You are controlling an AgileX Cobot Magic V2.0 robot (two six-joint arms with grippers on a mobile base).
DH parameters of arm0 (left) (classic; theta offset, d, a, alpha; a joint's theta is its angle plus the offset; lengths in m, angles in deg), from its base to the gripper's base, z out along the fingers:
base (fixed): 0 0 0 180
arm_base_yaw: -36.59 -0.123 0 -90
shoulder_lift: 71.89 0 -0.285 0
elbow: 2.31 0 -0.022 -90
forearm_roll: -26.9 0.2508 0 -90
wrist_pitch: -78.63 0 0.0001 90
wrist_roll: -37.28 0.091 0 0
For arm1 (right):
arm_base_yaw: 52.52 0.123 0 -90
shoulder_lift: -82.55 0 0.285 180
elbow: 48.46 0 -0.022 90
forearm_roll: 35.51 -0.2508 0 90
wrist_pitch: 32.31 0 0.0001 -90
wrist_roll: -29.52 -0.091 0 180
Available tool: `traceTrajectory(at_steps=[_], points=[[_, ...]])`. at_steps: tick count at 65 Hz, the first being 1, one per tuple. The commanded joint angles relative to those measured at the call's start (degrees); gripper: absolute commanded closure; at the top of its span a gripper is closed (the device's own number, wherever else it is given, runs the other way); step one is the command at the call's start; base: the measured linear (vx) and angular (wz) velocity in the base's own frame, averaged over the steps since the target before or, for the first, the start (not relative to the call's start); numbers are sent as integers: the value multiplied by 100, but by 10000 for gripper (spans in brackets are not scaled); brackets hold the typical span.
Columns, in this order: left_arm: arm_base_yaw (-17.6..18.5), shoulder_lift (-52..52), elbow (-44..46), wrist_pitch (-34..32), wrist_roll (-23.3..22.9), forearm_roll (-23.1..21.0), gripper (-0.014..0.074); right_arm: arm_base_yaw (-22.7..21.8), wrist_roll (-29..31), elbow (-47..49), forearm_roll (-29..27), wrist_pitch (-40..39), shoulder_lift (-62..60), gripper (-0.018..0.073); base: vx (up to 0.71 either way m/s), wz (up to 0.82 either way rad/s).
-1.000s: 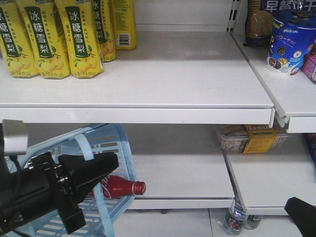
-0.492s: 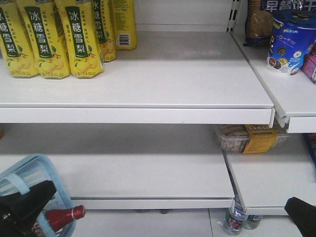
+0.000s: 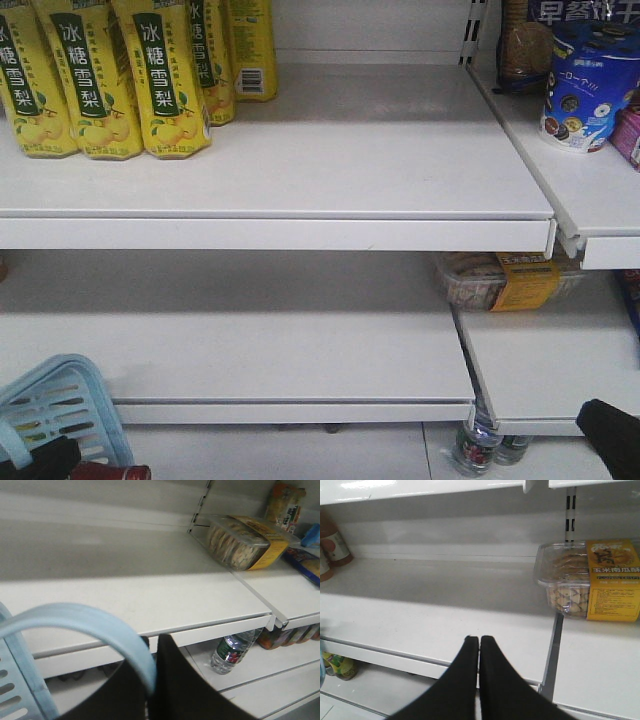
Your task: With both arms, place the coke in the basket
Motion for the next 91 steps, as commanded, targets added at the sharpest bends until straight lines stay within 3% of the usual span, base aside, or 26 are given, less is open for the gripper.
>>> traceTrajectory(at_steps=[1,10,20,34,38,50,55,61,66,72,81,91], points=[[0,247,164,-625,896,334,603,-7,34,148,191,-195,32,566,0,0],[-76,617,164,-577,1458,219,603,-7,34,148,191,-195,32,566,0,0],[-531,1026,164,-511,1469,-276,603,-7,34,148,191,-195,32,566,0,0],[-1133,1645,164,-487,1501,-512,603,-7,34,148,191,-195,32,566,0,0],[-1260,1785,164,-487,1740,-890,603,-7,34,148,191,-195,32,566,0,0],[-1539,1939,164,-493,3030,-1835,603,-7,34,148,191,-195,32,566,0,0],[-1628,1939,164,-493,3372,-1862,603,-7,34,148,191,-195,32,566,0,0],[-1740,1939,164,-493,3468,-1884,603,-7,34,148,191,-195,32,566,0,0],[-1817,1939,164,-493,3648,-2170,603,-7,34,148,191,-195,32,566,0,0],[-1920,2071,164,-493,3818,-2068,603,-7,34,148,191,-195,32,566,0,0],[-2205,2638,164,-446,3864,-1906,603,-7,34,148,191,-195,32,566,0,0],[-2606,2607,164,-383,3843,-1911,603,-7,33,148,197,-195,32,566,0,0]])
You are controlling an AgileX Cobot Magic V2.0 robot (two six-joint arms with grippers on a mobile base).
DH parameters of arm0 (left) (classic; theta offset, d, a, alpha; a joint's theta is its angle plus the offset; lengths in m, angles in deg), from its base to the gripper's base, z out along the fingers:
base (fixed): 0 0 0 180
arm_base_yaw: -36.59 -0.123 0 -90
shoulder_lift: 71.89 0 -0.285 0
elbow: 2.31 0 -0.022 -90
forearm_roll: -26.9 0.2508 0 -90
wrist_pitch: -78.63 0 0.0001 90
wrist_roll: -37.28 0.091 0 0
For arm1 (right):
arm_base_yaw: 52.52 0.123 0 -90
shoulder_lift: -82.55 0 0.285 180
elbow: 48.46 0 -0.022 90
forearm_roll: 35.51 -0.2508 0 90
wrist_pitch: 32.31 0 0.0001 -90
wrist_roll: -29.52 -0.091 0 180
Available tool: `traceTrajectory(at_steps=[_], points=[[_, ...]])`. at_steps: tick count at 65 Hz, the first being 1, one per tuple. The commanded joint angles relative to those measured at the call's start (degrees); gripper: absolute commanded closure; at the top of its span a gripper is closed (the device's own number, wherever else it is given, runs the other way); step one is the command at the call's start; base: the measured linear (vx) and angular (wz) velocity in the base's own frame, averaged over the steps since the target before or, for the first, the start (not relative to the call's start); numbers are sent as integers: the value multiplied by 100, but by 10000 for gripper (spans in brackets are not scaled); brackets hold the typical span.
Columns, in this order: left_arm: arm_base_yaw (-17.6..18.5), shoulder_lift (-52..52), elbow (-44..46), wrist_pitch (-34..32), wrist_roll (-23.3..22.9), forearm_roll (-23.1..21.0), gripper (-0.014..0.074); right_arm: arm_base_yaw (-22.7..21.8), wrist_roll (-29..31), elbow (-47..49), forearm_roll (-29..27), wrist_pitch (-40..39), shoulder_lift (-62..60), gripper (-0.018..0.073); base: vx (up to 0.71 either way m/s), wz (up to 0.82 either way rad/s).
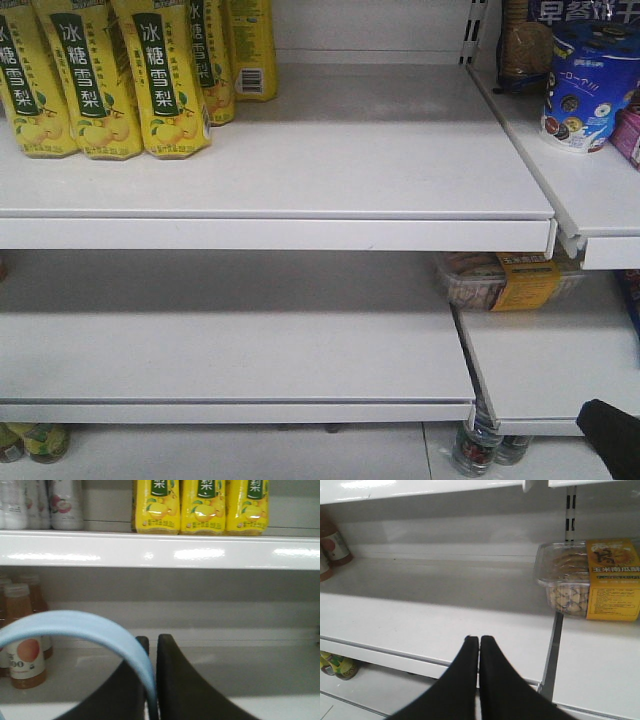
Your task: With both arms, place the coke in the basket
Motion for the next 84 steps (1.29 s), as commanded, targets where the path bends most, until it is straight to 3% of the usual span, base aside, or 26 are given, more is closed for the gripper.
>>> traceTrajectory(at_steps=[1,16,25,37,84], points=[[-227,128,164,-756,305,290,603,-7,33,148,197,-195,32,566,0,0],[-315,128,164,-137,266,589,603,-7,33,148,197,-195,32,566,0,0],[-315,128,164,129,82,551,603,-7,33,148,197,-195,32,566,0,0],[-290,128,164,98,-166,552,603,-7,33,148,197,-195,32,566,0,0],[-290,128,164,-343,-166,558,603,-7,33,148,197,-195,32,566,0,0]])
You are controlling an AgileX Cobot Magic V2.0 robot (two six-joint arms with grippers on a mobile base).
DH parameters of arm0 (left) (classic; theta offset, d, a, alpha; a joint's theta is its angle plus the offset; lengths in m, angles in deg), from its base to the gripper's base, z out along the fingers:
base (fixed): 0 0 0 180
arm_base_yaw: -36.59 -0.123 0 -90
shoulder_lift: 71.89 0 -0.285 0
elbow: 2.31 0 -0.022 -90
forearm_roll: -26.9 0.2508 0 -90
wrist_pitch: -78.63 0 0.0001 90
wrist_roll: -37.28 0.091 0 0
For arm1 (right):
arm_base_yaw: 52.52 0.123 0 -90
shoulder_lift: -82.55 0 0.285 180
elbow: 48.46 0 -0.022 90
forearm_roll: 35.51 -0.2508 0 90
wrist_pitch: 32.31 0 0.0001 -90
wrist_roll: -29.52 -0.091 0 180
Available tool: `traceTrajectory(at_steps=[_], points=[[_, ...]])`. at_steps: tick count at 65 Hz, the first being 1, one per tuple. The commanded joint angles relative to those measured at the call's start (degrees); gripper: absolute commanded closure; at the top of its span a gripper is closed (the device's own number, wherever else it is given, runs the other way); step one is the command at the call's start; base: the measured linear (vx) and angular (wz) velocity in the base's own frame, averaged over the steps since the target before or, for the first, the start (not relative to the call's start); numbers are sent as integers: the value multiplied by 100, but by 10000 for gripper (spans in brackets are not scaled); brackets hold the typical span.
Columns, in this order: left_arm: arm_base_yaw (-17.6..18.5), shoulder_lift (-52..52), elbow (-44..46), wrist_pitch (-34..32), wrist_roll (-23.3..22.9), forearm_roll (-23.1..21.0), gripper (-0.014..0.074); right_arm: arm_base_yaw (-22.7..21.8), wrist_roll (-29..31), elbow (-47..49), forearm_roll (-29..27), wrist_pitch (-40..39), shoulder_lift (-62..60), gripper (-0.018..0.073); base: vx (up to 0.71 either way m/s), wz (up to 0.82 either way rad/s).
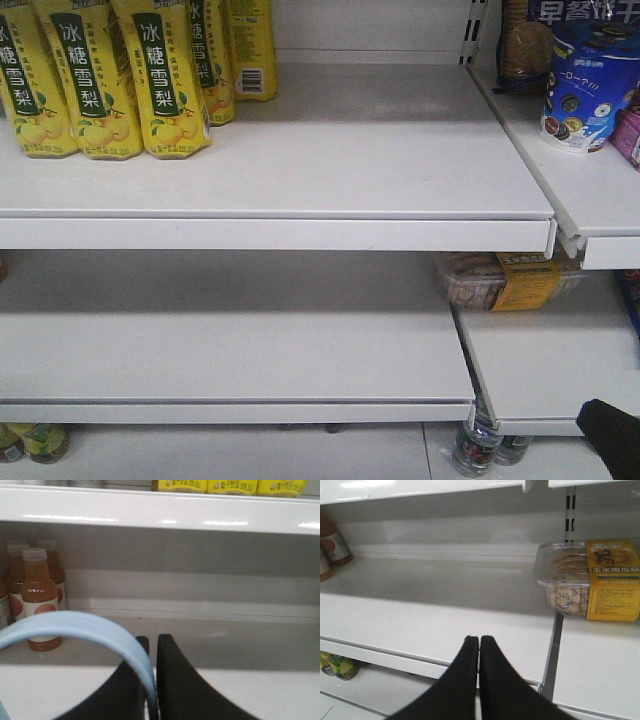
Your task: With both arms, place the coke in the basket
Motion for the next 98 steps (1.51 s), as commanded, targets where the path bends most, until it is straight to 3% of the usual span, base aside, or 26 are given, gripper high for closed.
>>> traceTrajectory(at_steps=[1,80,88,98], points=[[22,128,164,-921,244,267,603,-7,33,148,191,-195,32,566,0,0],[22,122,169,-895,244,267,603,-7,33,148,179,-189,32,566,0,0],[22,122,169,-895,244,267,603,-7,33,148,-556,-170,32,566,0,0],[22,122,169,-895,244,267,603,-141,65,148,-2602,-127,32,566,0,0]])
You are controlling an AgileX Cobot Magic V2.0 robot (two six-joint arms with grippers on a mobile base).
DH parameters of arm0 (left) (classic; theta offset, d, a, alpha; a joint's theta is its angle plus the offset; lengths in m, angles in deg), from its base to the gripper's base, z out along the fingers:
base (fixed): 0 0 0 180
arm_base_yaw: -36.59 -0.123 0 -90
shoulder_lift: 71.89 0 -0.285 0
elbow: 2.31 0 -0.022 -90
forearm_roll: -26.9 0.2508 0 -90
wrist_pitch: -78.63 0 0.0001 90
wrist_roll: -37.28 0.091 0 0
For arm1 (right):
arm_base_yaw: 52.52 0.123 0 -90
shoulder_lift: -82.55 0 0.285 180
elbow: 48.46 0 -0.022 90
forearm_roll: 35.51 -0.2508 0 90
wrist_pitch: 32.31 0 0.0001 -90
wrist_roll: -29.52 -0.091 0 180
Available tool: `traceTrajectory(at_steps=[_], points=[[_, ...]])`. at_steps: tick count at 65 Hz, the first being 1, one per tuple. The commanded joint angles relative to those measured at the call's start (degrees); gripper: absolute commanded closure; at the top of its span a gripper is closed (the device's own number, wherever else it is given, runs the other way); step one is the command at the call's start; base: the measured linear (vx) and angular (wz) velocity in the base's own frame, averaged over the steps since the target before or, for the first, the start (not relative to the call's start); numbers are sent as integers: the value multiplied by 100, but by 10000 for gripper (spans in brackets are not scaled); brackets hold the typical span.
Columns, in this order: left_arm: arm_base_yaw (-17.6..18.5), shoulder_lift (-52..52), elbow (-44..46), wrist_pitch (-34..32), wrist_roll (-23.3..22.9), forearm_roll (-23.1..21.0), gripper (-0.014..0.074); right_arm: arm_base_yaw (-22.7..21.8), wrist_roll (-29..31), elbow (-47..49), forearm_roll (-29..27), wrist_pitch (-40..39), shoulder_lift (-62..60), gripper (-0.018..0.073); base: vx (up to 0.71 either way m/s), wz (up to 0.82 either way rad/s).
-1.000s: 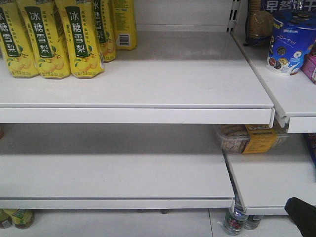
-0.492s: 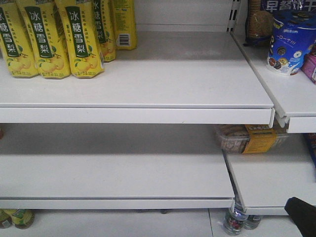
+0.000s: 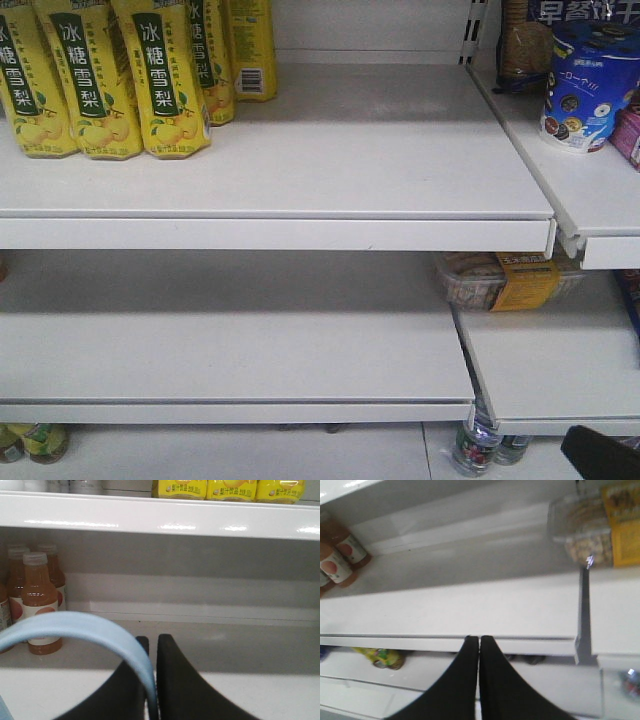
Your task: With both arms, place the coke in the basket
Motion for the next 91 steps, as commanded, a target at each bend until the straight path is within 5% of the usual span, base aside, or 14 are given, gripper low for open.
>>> traceTrajectory(at_steps=[1,12,20,25,31,48,63,83,91], points=[[22,122,169,-842,244,267,603,-172,110,148,-1110,-147,32,566,0,0],[22,122,169,-842,244,267,603,-1169,823,148,-2263,-3,30,566,0,0],[22,122,169,-842,244,267,603,-2221,1881,112,-2898,-35,24,566,0,0],[22,122,169,-842,244,262,603,-2875,2589,-206,-3396,-537,-19,566,0,0],[22,122,169,-842,244,262,603,-3159,3116,-792,-3919,-1456,-247,566,0,0],[22,122,169,-842,244,262,603,-4320,3483,-914,-3573,-1758,-1379,566,0,0],[22,121,169,-842,244,262,603,-4673,3808,-919,-3044,-2100,-1629,566,0,0],[22,121,169,-842,244,262,603,-4673,5855,-919,-3111,-2698,-1629,566,0,0],[22,121,169,-842,244,262,603,-4673,6094,-919,-3183,-2704,-1629,566,0,0]])
